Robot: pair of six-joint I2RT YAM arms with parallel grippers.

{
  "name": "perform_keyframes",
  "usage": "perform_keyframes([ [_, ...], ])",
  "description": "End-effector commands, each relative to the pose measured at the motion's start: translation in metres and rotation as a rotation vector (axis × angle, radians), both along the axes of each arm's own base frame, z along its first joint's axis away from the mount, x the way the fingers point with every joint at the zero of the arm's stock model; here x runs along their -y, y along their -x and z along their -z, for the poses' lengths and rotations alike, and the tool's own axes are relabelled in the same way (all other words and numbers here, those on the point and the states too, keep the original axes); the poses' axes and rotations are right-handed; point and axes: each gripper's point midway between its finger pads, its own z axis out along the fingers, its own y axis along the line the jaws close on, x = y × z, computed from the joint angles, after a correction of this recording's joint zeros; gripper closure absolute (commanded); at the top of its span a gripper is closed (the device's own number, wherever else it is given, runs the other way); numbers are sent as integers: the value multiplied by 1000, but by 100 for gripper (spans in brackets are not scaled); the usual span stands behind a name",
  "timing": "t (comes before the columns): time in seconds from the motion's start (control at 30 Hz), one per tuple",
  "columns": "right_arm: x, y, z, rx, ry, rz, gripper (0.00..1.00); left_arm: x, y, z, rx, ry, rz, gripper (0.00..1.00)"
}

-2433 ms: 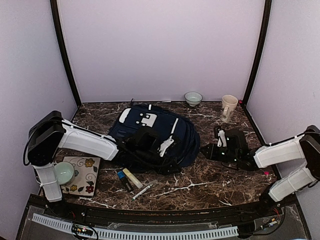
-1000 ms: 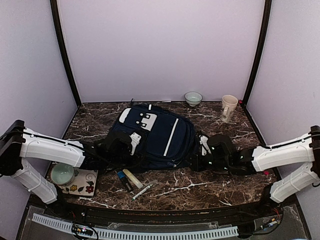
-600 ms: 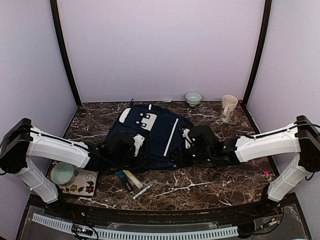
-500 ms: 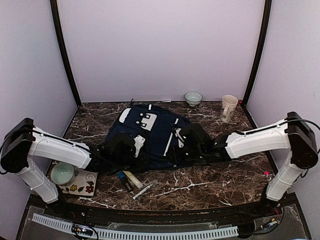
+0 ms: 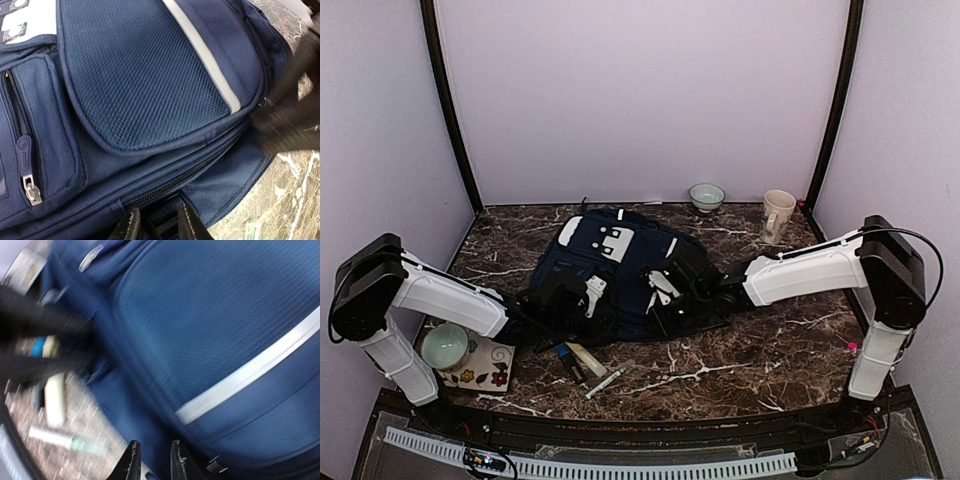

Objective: Pack the student bag
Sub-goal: Adjust the largest pocket of the bag to the student bag.

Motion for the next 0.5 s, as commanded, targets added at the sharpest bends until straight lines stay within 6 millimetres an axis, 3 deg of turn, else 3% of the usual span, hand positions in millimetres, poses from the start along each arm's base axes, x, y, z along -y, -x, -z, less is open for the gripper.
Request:
perform_keyframes([
  [0.0, 8, 56, 3, -149, -35, -191, 78, -2, 0, 7, -20, 17, 9, 72],
  [0.17, 30, 79, 4, -197, -43, -206, 78, -2, -1, 9, -25, 21, 7, 74],
  [0.33, 68, 66, 20, -148, 102, -57, 78, -2, -1, 9, -29, 26, 9, 75],
  [0.47, 68, 58, -4, -89, 29, 1, 74, 3, 1, 1, -23, 57, 36, 75],
])
